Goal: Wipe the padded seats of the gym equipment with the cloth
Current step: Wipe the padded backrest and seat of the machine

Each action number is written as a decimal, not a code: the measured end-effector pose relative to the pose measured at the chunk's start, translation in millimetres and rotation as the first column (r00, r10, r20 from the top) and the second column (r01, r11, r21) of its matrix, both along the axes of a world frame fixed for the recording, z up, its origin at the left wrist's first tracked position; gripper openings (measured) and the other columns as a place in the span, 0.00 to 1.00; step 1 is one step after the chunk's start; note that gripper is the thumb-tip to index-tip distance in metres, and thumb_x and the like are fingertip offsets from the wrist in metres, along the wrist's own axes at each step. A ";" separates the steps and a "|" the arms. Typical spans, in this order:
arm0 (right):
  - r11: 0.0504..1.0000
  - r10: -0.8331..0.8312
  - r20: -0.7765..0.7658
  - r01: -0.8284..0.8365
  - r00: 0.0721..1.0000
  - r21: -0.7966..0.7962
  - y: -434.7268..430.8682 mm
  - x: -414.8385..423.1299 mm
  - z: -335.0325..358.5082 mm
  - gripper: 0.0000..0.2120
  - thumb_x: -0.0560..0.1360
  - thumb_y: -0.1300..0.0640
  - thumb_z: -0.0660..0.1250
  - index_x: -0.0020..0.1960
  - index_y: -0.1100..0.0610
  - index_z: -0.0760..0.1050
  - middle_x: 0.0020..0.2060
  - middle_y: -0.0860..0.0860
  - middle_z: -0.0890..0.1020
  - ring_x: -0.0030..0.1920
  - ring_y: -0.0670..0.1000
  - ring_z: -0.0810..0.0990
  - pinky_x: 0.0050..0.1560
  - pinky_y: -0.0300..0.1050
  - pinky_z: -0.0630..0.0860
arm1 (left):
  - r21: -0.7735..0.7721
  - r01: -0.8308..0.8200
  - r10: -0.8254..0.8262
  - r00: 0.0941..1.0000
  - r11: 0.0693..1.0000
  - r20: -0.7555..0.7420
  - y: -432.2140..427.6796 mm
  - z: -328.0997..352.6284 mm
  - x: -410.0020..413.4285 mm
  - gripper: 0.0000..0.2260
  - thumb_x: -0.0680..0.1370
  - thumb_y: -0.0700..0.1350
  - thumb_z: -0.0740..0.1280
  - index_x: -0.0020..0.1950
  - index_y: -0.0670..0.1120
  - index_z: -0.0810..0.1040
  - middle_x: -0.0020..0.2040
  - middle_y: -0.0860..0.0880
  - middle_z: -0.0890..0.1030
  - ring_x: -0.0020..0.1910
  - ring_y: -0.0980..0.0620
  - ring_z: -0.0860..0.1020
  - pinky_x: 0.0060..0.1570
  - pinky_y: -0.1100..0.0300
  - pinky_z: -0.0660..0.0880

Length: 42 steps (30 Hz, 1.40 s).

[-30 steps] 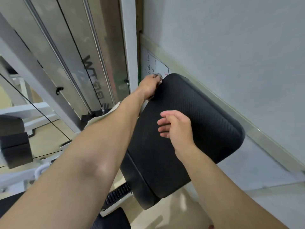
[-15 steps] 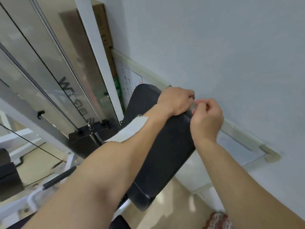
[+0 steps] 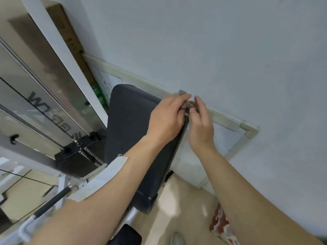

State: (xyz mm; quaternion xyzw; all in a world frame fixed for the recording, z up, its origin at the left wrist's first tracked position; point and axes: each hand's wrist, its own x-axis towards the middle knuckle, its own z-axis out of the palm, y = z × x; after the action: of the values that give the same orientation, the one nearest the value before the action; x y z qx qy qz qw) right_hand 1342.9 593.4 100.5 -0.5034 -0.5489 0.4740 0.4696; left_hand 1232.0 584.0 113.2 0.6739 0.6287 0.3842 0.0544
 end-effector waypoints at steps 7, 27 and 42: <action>0.883 -0.195 0.616 -0.136 0.763 0.449 -12.6 -36.7 -7.9 0.24 0.71 0.58 0.62 0.68 0.54 0.75 0.64 0.50 0.78 0.64 0.54 0.74 0.67 0.53 0.68 | 0.049 -0.269 0.271 0.962 0.962 -0.039 -12.3 -46.7 -45.1 0.20 0.81 0.39 0.62 0.73 0.45 0.73 0.75 0.45 0.72 0.76 0.44 0.66 0.73 0.49 0.67; 0.736 -0.214 0.887 -0.530 0.410 0.422 -31.0 -50.4 -39.5 0.26 0.73 0.61 0.64 0.70 0.60 0.72 0.71 0.56 0.73 0.74 0.56 0.67 0.78 0.57 0.55 | 0.148 -0.481 0.502 0.847 0.864 -0.177 -9.3 -99.0 -66.9 0.24 0.85 0.53 0.56 0.76 0.41 0.68 0.76 0.43 0.70 0.71 0.42 0.69 0.70 0.48 0.66; 0.646 -0.112 0.913 -0.670 0.392 0.367 -72.4 -105.9 -125.9 0.21 0.73 0.60 0.61 0.66 0.60 0.75 0.62 0.56 0.79 0.64 0.57 0.76 0.76 0.58 0.61 | -0.022 -0.653 0.651 0.750 0.757 0.117 -47.9 -182.0 -115.3 0.23 0.82 0.50 0.59 0.74 0.40 0.71 0.74 0.43 0.71 0.57 0.41 0.74 0.57 0.54 0.73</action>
State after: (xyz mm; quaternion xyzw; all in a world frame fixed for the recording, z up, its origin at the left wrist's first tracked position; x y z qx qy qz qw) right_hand 1237.0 521.0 -25.4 -0.3406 -0.9251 -0.0270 0.1659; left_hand 1116.8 536.2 -68.9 0.3891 0.8159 0.4244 -0.0528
